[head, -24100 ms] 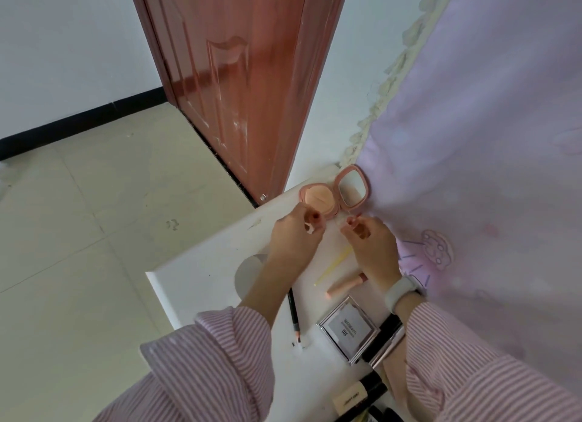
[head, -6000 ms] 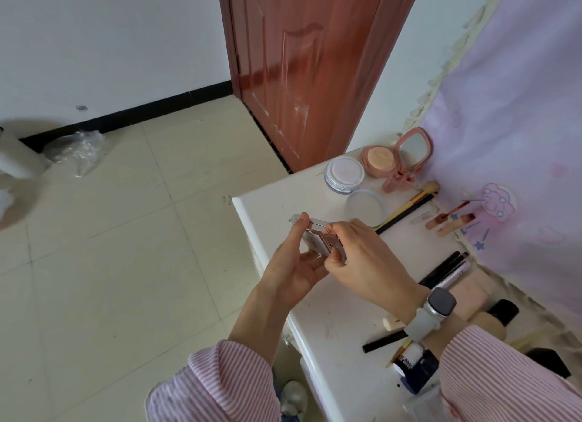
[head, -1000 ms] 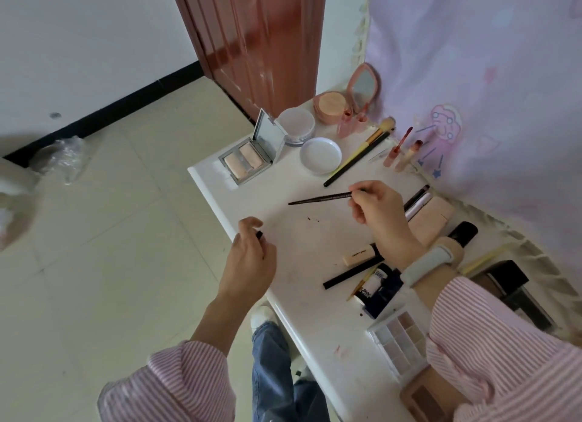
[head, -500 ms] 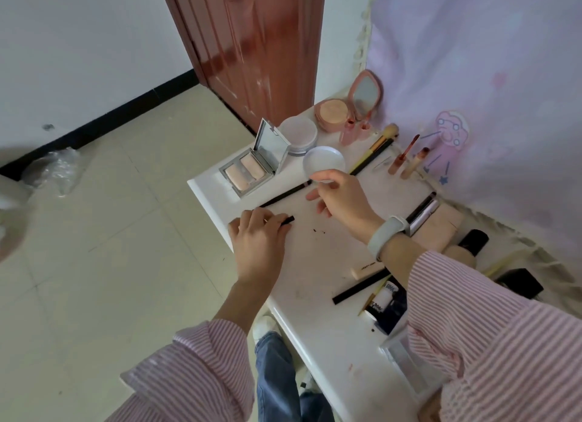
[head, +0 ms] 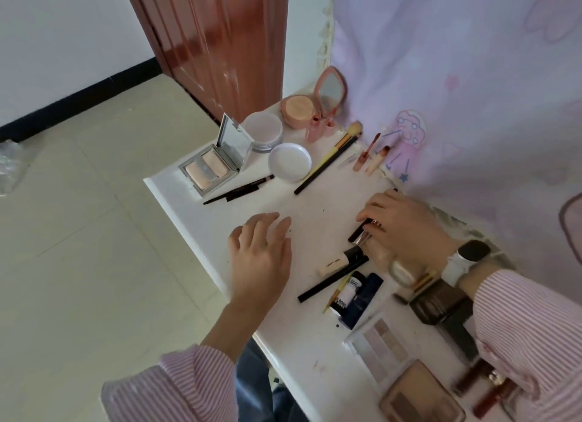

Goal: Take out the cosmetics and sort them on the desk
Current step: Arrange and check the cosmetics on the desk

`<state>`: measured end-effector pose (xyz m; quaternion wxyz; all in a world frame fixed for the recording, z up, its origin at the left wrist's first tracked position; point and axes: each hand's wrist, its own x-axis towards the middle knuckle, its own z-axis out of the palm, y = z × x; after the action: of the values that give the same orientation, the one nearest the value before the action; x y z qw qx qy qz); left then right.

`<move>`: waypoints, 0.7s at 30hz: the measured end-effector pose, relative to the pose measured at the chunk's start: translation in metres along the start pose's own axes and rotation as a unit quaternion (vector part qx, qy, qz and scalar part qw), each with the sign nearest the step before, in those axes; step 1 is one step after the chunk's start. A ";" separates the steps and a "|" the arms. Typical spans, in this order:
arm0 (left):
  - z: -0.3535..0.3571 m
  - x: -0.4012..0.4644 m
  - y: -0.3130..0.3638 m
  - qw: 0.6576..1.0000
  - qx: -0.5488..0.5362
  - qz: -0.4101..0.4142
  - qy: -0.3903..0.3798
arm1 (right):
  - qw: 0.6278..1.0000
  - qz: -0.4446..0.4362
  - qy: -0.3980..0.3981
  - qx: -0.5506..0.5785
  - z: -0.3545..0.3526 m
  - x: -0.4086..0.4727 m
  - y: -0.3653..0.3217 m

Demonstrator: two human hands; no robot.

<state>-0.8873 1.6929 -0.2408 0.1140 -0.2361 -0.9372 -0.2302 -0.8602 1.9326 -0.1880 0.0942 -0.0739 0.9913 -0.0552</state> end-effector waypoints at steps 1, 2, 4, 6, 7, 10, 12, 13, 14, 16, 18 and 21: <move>0.003 -0.006 0.005 1.000 0.001 -0.001 -0.026 | 0.999 -0.021 -0.019 -0.027 -0.001 0.002 0.002; 0.005 -0.010 0.008 0.999 0.008 -0.005 -0.050 | 0.997 -0.044 -0.042 -0.050 -0.002 0.006 0.003; 0.007 -0.014 0.011 0.997 0.027 -0.015 -0.077 | 0.990 -0.081 -0.079 -0.083 -0.005 0.014 0.000; 0.007 -0.014 0.009 0.996 0.036 -0.016 -0.082 | 0.980 -0.122 -0.104 -0.115 -0.007 0.021 -0.005; 0.007 -0.015 0.009 0.996 0.038 -0.014 -0.081 | 0.973 -0.146 -0.118 -0.134 -0.009 0.023 -0.009; 0.006 -0.015 0.009 0.995 0.044 -0.016 -0.086 | 0.951 -0.194 -0.141 -0.194 -0.009 0.026 -0.013; 0.006 -0.015 0.009 0.995 0.039 -0.021 -0.093 | 0.946 -0.202 -0.130 -0.217 -0.012 0.025 -0.017; 0.007 -0.015 0.009 0.995 0.031 -0.022 -0.090 | 0.949 -0.210 -0.094 -0.217 -0.015 0.024 -0.020; 0.007 -0.015 0.009 0.996 0.021 -0.021 -0.086 | 0.955 -0.219 -0.022 -0.201 -0.019 0.023 -0.023; 0.006 -0.015 0.009 0.997 -0.005 -0.026 -0.075 | 0.961 -0.200 0.167 -0.094 -0.024 0.018 -0.031; 0.003 -0.011 0.012 0.994 -0.067 -0.065 -0.057 | 0.934 -0.124 0.321 0.094 -0.027 0.013 -0.043; -0.015 0.001 0.023 0.951 -0.256 -0.161 -0.059 | 0.817 0.075 0.332 0.465 -0.030 0.007 -0.065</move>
<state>-0.8751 1.7037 -0.2189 -0.0441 -0.1168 -0.8773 -0.4634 -0.8645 1.8706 -0.1517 -0.2139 0.0758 0.8211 -0.5237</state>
